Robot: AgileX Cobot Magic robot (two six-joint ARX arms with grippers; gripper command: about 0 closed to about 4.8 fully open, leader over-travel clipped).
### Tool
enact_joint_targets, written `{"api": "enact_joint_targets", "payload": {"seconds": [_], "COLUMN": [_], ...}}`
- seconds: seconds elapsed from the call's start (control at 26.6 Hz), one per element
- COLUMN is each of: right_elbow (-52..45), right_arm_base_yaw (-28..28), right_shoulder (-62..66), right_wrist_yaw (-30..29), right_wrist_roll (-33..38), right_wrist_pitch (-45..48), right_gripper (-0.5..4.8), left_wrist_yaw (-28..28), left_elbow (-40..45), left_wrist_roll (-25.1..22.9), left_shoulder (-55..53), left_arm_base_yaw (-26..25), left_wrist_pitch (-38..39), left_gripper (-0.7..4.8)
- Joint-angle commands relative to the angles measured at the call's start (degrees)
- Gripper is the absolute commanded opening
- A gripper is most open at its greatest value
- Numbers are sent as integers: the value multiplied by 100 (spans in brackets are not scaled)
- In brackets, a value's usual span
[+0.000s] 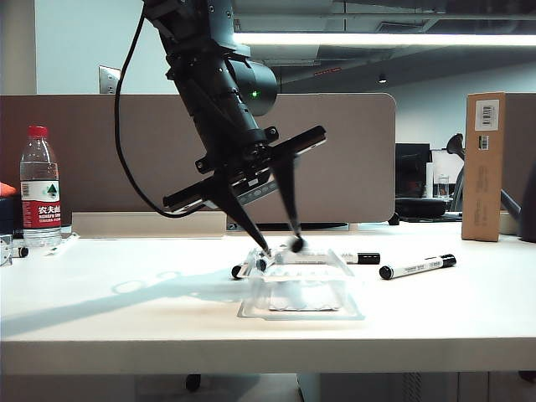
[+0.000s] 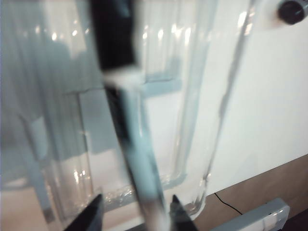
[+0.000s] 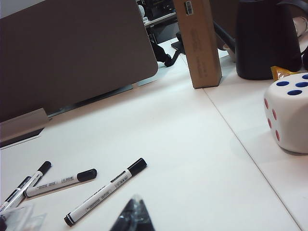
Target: Pick up the markers scattered on the table and put them into the packaging box, making sure the markers fit the shape of the box's grooves.
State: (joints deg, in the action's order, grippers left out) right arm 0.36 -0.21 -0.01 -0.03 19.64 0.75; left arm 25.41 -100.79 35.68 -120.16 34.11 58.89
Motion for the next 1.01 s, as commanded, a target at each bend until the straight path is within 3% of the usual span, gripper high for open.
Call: {"api": "enact_joint_targets", "payload": {"seconds": [0.04, 0.19, 0.26, 0.41, 0.6, 0.75, 0.98, 1.01], "right_elbow": [-26, -26, 4, 109, 719, 1495, 2734, 3248], "right_arm_base_yaw": [4, 7, 4, 7, 7, 17, 337, 393], "right_shoulder": [0, 0, 0, 35, 455, 1506, 3366, 4229], "right_wrist_yaw": [7, -20, -212, -717, -1187, -1517, -1561, -1884], "right_wrist_roll": [7, 72, 588, 1272, 1641, 1633, 1244, 1246], "right_wrist_pitch": [129, 129, 146, 225, -262, -505, -638, -844], "right_gripper": [-1, -1, -1, -1, -3, -3, -2, -2], "left_wrist_yaw": [-33, 225, 579, 474, -118, -1213, -1554, -1768], "left_elbow": [-15, -17, -20, -20, -17, -17, -17, -17], "left_wrist_roll": [28, -168, -527, -1202, -1947, -2299, -2524, -2664], "left_shoulder": [33, 37, 85, 216, 496, 748, 920, 960], "left_arm_base_yaw": [13, 2, -114, -249, -417, -413, -400, -402], "left_wrist_pitch": [11, 57, 216, 608, 968, 1237, 1467, 1565], "left_gripper": [154, 154, 177, 192, 192, 192, 192, 192]}}
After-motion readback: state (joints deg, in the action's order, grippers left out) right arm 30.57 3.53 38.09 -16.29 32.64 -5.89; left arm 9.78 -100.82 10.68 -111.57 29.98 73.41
